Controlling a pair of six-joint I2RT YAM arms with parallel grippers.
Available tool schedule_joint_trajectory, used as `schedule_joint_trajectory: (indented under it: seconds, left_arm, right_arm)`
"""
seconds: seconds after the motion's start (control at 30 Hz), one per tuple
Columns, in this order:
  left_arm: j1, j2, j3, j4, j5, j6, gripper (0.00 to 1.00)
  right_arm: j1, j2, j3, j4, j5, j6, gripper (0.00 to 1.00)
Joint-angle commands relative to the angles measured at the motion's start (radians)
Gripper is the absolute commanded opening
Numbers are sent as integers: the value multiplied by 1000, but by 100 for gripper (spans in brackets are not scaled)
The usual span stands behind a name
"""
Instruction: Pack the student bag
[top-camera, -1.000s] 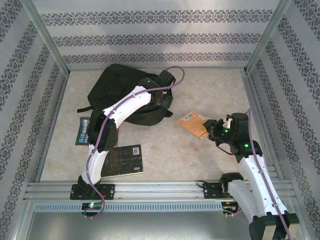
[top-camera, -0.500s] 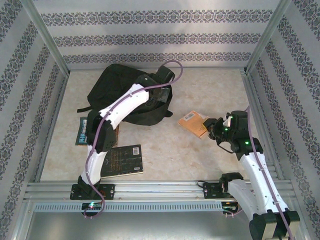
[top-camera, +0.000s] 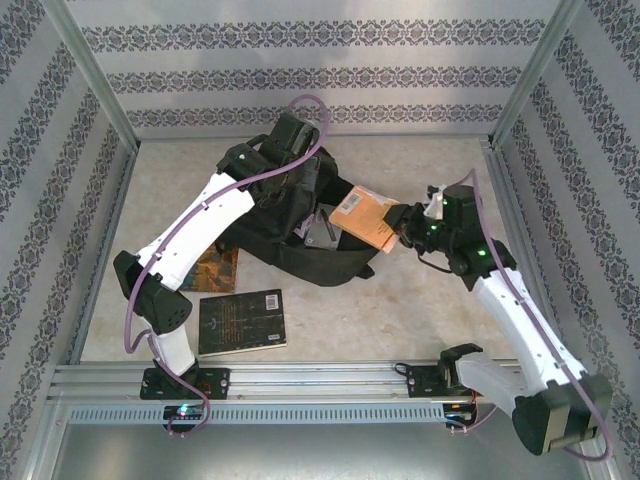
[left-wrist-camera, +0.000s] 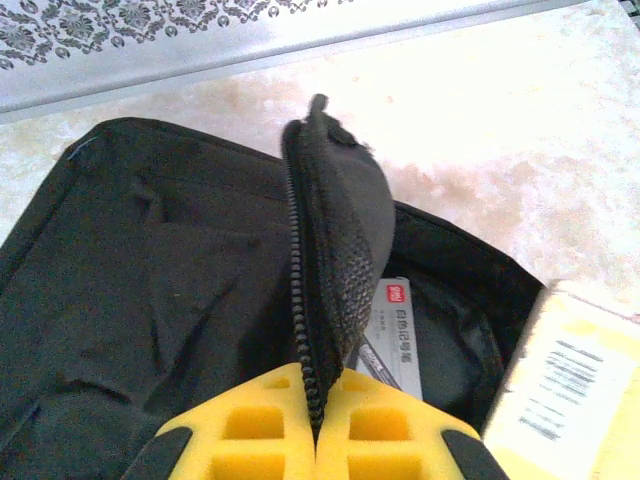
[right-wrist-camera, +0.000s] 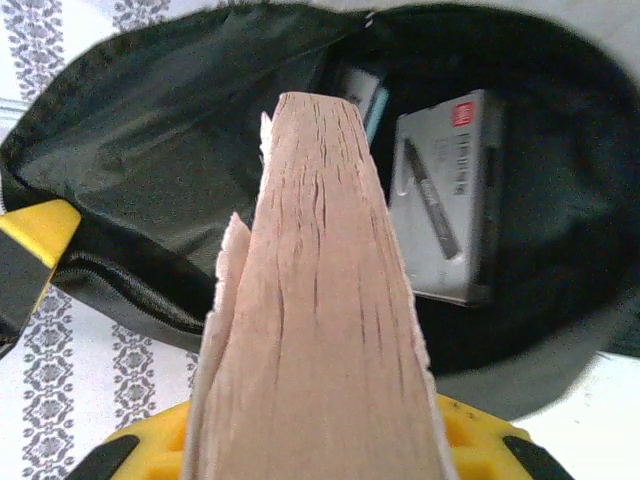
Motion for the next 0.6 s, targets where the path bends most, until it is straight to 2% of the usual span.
schedule_joint_trajectory:
  seconds: [0.0, 0.3, 0.57]
  left_arm:
    - [19, -74, -15, 42, 5, -3, 0]
    - [32, -190, -169, 252, 86, 8, 0]
    - [32, -207, -209, 367, 170, 51, 0]
  right_arm:
    - [54, 63, -16, 185, -42, 60, 0]
    - [94, 192, -102, 470, -2, 290, 0]
    - [144, 331, -72, 588, 18, 369, 0]
